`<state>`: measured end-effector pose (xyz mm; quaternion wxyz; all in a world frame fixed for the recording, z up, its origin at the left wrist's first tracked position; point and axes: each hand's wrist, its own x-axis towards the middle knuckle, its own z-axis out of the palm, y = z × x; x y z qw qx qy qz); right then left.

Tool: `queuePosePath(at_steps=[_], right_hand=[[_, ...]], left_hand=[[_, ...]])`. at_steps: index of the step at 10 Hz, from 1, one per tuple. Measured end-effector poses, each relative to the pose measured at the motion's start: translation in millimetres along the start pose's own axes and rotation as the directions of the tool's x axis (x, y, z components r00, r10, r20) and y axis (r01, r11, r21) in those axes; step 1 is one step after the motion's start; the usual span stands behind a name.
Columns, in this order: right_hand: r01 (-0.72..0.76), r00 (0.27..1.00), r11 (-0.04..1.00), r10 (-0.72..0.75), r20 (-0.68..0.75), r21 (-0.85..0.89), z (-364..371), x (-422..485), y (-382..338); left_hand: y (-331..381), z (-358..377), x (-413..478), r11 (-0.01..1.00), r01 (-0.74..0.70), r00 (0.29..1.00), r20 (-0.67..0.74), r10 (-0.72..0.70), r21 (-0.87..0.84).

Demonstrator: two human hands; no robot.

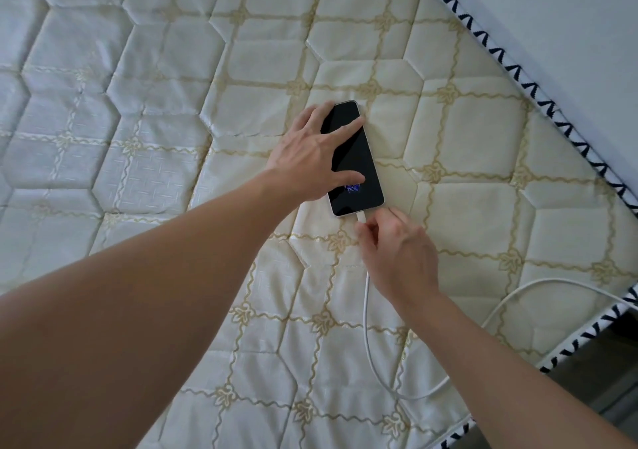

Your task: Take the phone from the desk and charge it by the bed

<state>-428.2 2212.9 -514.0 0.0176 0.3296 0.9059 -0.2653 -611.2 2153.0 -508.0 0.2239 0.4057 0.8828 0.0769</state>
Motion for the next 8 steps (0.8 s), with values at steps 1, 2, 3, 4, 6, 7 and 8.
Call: queuePosePath(at_steps=[1,2,3,4,6,7,8], right_hand=[[0.014,0.999,1.0,-0.013,0.048,-0.018,-4,8,-4],[0.009,0.996,0.999,-0.005,0.093,-0.043,-10,17,-9],[0.005,0.991,0.997,0.006,0.137,-0.073,-12,22,-12],[0.0,0.984,0.995,0.017,0.176,-0.096,-13,26,-13],[0.06,0.985,0.993,-0.043,0.166,-0.097,-20,19,-14],[0.08,0.983,0.99,-0.058,0.177,-0.119,-30,17,-5],[0.182,0.975,0.959,-0.147,0.164,-0.218,-48,11,3]], left_hand=[[-2,-2,3,1.0,-0.009,1.0,0.006,0.009,-0.028],[-3,-3,3,1.0,0.01,1.0,-0.027,-0.011,-0.017],[-8,-2,-2,0.984,0.157,0.979,-0.115,-0.166,-0.08],[-15,1,-13,0.952,0.277,0.948,-0.127,-0.293,-0.128],[-22,18,-55,0.94,0.33,0.927,-0.157,-0.34,-0.089],[-16,19,-68,0.951,0.305,0.929,-0.2,-0.31,-0.057],[-3,9,-89,0.949,0.312,0.926,-0.211,-0.313,-0.038]])
